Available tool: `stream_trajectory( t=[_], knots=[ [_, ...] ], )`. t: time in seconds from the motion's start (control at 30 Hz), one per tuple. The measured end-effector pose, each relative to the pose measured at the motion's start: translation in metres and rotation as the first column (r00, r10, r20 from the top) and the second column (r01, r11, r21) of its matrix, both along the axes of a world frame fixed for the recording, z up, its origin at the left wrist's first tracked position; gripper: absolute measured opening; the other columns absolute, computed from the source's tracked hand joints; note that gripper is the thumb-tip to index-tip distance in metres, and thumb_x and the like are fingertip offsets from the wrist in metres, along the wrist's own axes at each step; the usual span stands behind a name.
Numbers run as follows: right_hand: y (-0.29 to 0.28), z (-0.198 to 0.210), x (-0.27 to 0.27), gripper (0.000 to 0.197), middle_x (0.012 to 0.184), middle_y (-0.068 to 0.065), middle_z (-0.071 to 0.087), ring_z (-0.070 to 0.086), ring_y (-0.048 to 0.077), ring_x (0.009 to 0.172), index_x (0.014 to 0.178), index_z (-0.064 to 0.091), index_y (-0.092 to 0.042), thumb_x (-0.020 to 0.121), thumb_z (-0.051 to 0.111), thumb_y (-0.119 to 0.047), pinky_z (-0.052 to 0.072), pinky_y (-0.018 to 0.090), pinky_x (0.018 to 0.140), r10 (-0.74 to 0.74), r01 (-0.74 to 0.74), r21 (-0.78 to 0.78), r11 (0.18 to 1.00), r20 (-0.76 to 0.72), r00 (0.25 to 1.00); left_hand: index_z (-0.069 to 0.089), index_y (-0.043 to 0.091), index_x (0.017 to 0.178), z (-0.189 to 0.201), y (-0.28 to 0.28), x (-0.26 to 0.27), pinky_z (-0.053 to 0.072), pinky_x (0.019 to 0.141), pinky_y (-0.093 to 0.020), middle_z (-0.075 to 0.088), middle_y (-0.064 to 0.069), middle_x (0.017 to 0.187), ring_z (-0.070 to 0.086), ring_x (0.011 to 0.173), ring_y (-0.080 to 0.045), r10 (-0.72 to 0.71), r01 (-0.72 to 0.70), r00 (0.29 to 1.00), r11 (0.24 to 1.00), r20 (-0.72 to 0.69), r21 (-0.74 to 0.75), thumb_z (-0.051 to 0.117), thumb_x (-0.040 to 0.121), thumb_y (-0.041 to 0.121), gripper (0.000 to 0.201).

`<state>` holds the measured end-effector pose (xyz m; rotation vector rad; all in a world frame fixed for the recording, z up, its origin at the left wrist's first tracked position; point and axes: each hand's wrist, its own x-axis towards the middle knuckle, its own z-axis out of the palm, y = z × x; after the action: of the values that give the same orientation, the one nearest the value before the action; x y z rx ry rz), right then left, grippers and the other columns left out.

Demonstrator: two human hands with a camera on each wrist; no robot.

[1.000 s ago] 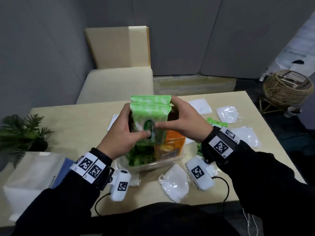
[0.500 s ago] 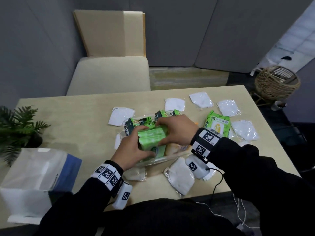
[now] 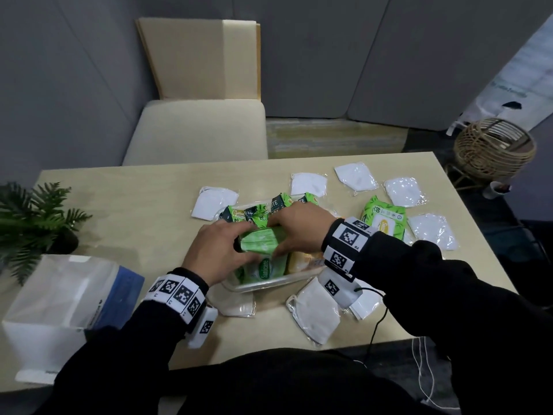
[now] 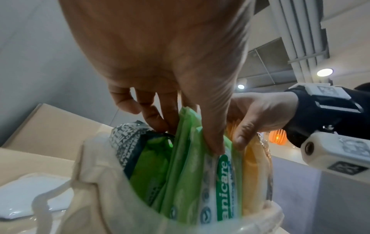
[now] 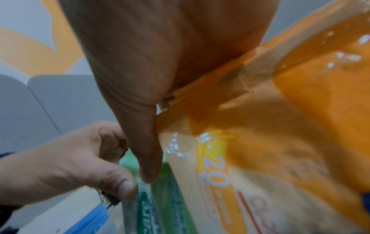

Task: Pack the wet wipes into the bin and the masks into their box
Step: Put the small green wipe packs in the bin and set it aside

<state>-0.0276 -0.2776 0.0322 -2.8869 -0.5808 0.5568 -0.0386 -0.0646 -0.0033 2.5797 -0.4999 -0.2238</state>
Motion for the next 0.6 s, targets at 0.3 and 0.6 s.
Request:
stream_trajectory(
  t=[0.3, 0.6],
  knots=[
    [-0.066, 0.023, 0.004, 0.076, 0.112, -0.014, 0.066, 0.061, 0.009, 0.098, 0.126, 0.063, -0.033, 0.063, 0.083, -0.071, 0.052, 0.030, 0.084, -0.074, 0.096, 0.157, 0.983, -0.142, 0.987, 0.062, 0.043, 0.135, 0.015, -0.006, 0.009, 0.047, 0.102, -0.027, 0.063, 0.022, 0.130, 0.058, 0.118, 0.001, -0.128, 0.096, 0.979, 0.975, -0.156, -0.199, 0.094, 0.066, 0.046, 0.075],
    [-0.085, -0.008, 0.000, 0.034, 0.081, -0.001, 0.075, 0.067, 0.013, 0.072, 0.094, 0.078, -0.023, 0.076, 0.086, -0.051, 0.054, 0.034, 0.070, -0.145, 0.222, 0.313, 0.923, -0.251, 0.957, 0.071, 0.026, 0.129, 0.016, -0.025, 0.018, 0.048, 0.103, -0.030, 0.070, 0.005, 0.132, 0.063, 0.120, -0.014, -0.043, 0.052, 0.970, 0.998, -0.240, 0.032, 0.093, 0.067, 0.048, 0.069]
  ],
)
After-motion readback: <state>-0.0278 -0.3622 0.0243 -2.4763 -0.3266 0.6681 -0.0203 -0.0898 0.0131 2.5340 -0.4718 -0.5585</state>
